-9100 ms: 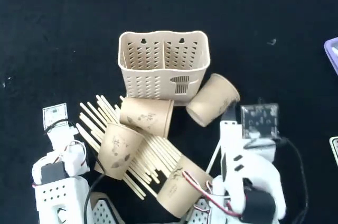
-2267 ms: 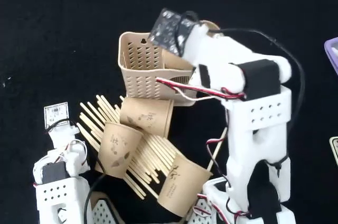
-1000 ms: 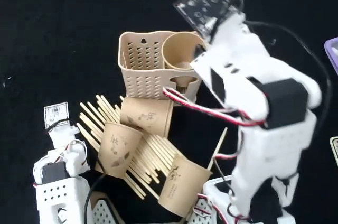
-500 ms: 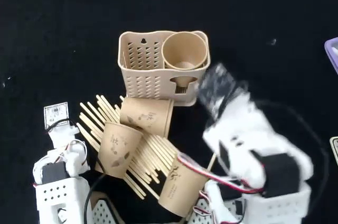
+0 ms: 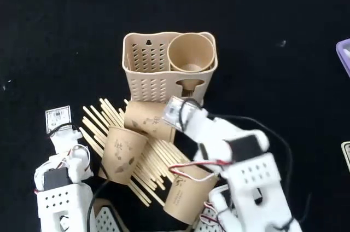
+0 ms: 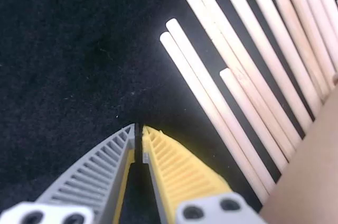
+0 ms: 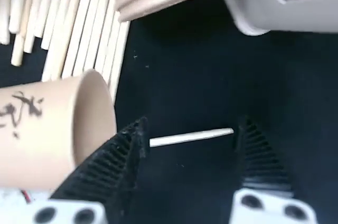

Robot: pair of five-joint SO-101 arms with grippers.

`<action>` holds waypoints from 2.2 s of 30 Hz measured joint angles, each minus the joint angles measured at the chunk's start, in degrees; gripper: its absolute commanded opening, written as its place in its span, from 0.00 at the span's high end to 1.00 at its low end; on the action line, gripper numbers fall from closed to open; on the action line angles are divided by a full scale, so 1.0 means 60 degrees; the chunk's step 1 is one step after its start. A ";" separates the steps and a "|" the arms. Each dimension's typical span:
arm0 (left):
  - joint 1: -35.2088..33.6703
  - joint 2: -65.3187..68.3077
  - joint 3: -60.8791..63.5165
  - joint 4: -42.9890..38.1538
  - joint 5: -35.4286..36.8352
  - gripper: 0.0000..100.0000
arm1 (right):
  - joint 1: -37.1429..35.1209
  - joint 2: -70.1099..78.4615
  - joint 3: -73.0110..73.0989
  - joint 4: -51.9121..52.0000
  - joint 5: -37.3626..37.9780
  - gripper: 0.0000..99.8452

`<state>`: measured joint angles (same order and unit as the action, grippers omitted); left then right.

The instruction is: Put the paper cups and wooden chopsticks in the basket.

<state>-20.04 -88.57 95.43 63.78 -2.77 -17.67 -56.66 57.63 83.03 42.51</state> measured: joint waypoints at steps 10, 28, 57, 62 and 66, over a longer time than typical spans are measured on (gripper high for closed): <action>0.0000 0.0015 0.0015 -0.0044 0.0000 0.96 | -0.0586 0.2403 -0.4674 0.2652 -0.2549 0.73; 0.0000 0.0015 0.0015 -0.0044 0.0000 0.96 | -0.3165 0.4835 -0.3458 0.2681 -0.1861 0.73; 0.0044 0.0088 -0.2286 -0.1392 -0.2725 0.80 | -0.3121 0.1201 -0.3531 0.2681 -0.1919 0.73; 0.0000 0.0059 -0.2066 -0.1333 -0.2725 0.80 | -0.2857 0.1201 -0.3531 0.2681 -0.2315 0.73; -0.0044 0.0088 -0.0396 -0.1333 -0.2725 0.80 | -0.1216 0.1201 -0.3531 0.2681 -0.2286 0.82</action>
<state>-20.31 -88.04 93.05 55.78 -19.12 -24.97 -49.45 36.44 99.12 28.79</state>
